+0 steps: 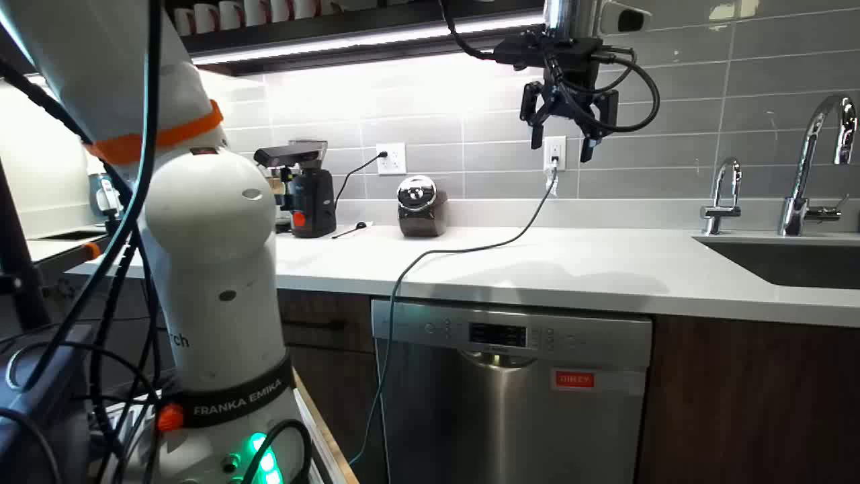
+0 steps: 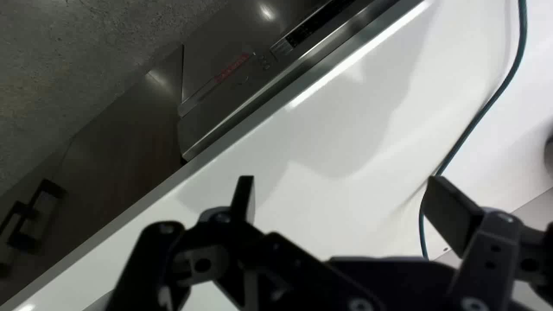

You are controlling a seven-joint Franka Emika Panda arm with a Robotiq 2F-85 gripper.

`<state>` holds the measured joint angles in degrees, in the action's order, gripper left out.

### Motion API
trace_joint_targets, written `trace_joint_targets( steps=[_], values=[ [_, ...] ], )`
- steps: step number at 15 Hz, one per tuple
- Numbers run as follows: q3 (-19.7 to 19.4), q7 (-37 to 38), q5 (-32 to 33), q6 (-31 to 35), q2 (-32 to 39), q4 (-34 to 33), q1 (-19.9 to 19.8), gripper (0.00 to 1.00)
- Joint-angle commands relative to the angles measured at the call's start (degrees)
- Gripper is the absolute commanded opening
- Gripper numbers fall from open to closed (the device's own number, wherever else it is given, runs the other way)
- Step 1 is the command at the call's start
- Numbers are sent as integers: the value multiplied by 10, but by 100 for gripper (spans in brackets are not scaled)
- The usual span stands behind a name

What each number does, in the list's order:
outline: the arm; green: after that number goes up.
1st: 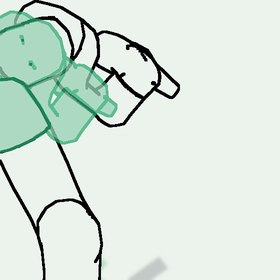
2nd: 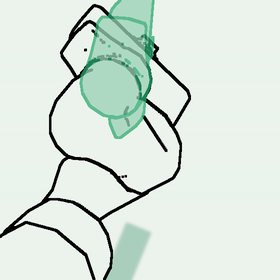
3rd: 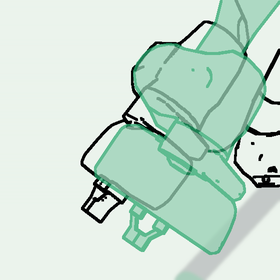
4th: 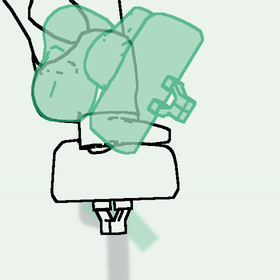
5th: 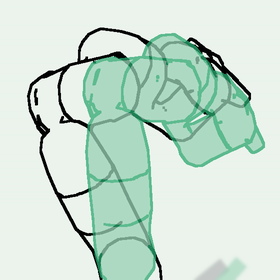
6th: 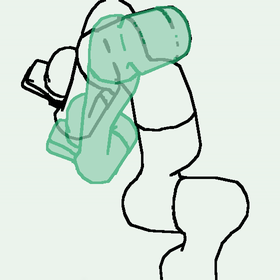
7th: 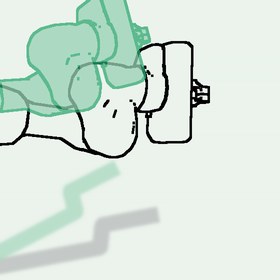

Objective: Press the top right button of the dish washing machine

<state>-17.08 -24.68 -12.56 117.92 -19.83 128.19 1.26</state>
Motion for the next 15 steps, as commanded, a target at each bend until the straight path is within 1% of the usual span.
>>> trace_joint_targets(
  steps=[1, 14, 15],
  values=[
    [15, -5, -6, -2, 2, -1, -17, 100],
    [15, -5, -6, -2, 2, -1, -17, 100],
    [15, -8, -8, -7, 16, -3, -13, 100]
  ],
)
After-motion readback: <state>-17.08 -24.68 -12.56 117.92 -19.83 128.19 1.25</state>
